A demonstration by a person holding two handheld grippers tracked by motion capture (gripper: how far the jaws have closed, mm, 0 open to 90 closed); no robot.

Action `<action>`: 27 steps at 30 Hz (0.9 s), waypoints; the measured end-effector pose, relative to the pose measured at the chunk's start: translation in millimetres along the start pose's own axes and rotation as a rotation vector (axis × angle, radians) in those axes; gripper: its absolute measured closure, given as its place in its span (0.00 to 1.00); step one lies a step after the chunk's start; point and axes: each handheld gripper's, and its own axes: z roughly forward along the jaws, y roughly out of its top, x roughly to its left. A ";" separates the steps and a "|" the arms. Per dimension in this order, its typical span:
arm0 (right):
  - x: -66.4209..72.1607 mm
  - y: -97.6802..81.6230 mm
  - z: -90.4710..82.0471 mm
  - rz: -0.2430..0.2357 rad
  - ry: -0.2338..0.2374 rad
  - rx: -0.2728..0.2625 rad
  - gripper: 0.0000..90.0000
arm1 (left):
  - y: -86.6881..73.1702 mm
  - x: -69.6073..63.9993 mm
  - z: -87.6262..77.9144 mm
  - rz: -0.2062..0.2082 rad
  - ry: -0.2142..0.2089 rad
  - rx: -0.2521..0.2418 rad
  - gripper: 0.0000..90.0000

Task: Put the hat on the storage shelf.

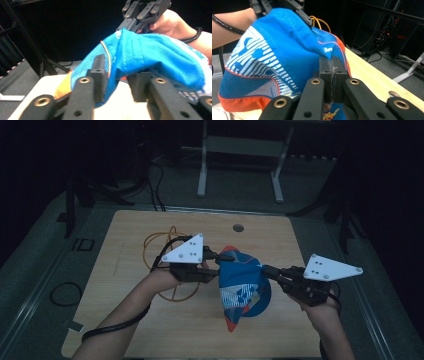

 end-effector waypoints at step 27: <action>-7.9 35.6 7.9 -0.023 -0.002 -0.023 0.99 | -20.1 1.9 -86.1 -0.094 0.310 0.091 0.62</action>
